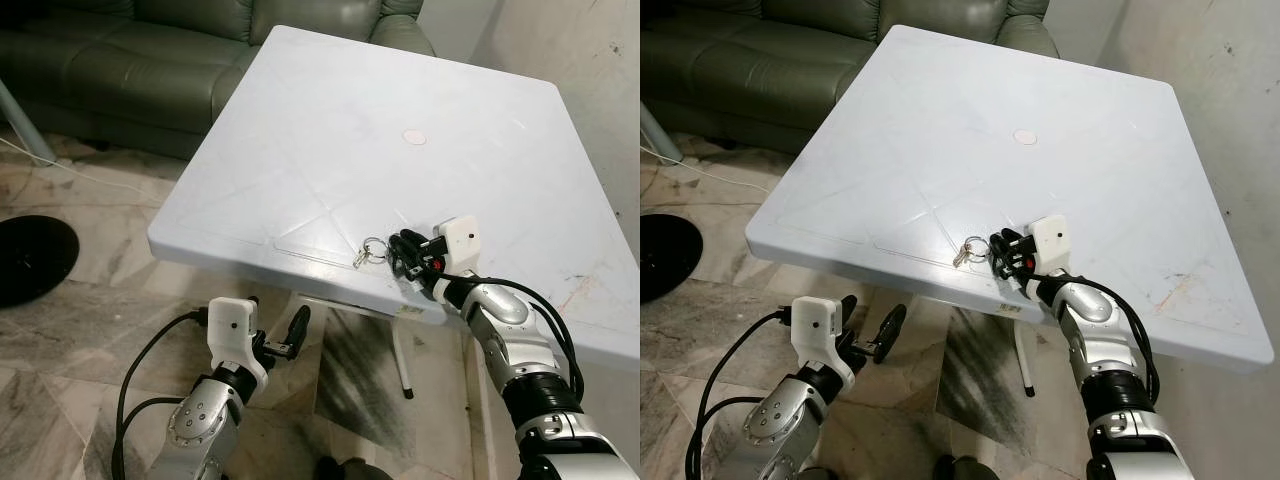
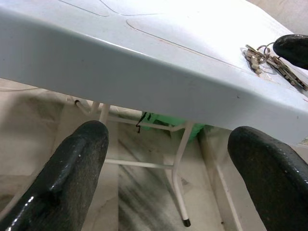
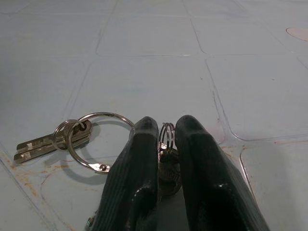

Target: Hang keys on a hook

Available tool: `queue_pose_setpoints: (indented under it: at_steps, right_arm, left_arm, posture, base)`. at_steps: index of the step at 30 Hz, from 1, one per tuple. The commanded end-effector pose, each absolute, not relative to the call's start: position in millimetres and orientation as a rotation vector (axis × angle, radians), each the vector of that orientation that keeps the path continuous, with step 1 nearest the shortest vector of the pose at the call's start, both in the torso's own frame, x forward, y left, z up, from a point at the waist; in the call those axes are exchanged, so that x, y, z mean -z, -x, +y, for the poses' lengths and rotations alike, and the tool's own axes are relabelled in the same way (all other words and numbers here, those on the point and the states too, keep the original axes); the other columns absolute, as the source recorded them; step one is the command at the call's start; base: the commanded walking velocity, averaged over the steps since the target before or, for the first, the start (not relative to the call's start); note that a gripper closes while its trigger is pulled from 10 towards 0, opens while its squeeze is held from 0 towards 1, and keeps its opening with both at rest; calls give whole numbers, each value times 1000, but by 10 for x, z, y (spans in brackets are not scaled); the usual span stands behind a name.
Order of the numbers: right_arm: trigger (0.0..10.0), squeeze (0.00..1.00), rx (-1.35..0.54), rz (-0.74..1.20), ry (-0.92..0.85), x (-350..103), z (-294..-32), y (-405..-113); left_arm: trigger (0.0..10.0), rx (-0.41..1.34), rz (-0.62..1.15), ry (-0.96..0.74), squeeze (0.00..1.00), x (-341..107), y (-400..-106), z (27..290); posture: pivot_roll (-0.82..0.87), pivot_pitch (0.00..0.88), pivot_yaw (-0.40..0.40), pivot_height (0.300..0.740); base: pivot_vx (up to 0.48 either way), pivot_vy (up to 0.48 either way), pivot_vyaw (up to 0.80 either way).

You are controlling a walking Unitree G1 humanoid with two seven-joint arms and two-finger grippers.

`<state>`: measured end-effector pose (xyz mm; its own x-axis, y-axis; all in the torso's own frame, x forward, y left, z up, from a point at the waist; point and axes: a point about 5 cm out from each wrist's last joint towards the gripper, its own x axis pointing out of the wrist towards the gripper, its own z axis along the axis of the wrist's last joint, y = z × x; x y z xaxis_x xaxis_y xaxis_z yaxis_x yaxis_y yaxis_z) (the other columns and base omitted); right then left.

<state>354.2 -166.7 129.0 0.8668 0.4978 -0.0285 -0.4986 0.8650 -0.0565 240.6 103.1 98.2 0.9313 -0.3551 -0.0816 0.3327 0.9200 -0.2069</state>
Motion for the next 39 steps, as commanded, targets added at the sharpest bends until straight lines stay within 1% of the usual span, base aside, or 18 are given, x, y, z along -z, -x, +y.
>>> queue_pose_setpoints:
  at_steps: [1,2,4,5,6,7,15,16,17,20,21,31,34,37,39]
  right_arm:
    - [10000,0,-523,15,74,-1307,-1687,-3545]
    - [7765,0,-507,25,82,-1299,-1678,-3551]
    - [7765,0,-502,27,85,-1297,-1677,-3552]
    - [4824,0,-506,24,85,-1297,-1668,-3549]
    - [6745,0,-512,26,90,-1294,-1663,-3549]
    - [10000,0,-515,27,93,-1293,-1659,-3548]
    - [10000,0,-511,26,108,-1297,-1664,-3557]
    - [7137,0,-521,13,97,-1307,-1660,-3554]
    - [1647,0,-521,11,96,-1312,-1662,-3553]
    - [1725,0,-508,16,86,-1309,-1673,-3558]
    - [0,0,-504,13,96,-1315,-1677,-3560]
    - [0,0,-488,1,82,-1325,-1687,-3560]
    - [0,0,-453,-21,26,-1347,-1695,-3563]
    - [0,0,-392,-79,-77,-1424,-1714,-3552]
    - [0,0,-379,-89,-97,-1437,-1706,-3542]
  left_arm:
    - [10000,364,118,190,0,-999,-2391,979]
    - [10000,363,118,190,0,-999,-2391,978]
    - [10000,363,118,189,0,-999,-2391,978]
    - [10000,362,118,190,0,-1000,-2392,978]
    - [10000,362,118,191,0,-1001,-2393,978]
    - [10000,362,118,191,0,-1001,-2393,977]
    - [10000,356,117,193,0,-1002,-2400,986]
    - [10000,356,117,193,0,-1001,-2400,985]
    - [10000,356,117,193,0,-1001,-2400,984]
    - [10000,355,118,195,0,-1000,-2401,984]
    - [10000,355,117,196,0,-1001,-2402,983]
    - [10000,355,116,192,0,-1003,-2408,983]
    - [10000,355,114,195,0,-1007,-2423,980]
    - [10000,341,101,208,0,-1034,-2481,996]
    - [10000,332,96,220,0,-1048,-2511,1006]
  posture:
    - [62,207,-149,714]
    - [63,208,-150,714]
    - [63,208,-150,714]
    - [64,206,-150,714]
    - [65,208,-152,714]
    - [65,208,-152,714]
    - [65,210,-155,714]
    - [65,210,-155,714]
    - [65,209,-155,714]
    - [65,210,-155,714]
    - [65,208,-154,714]
    - [64,208,-153,714]
    - [69,196,-153,714]
    - [71,183,-152,714]
    - [71,179,-152,714]
  base:
    - [0,0,0]
    - [0,0,0]
    - [0,0,0]
    - [0,0,0]
    - [0,0,0]
    - [0,0,0]
    - [0,0,0]
    - [0,0,0]
    - [0,0,0]
    - [0,0,0]
    - [0,0,0]
    - [0,0,0]
    - [0,0,0]
    - [0,0,0]
    - [0,0,0]
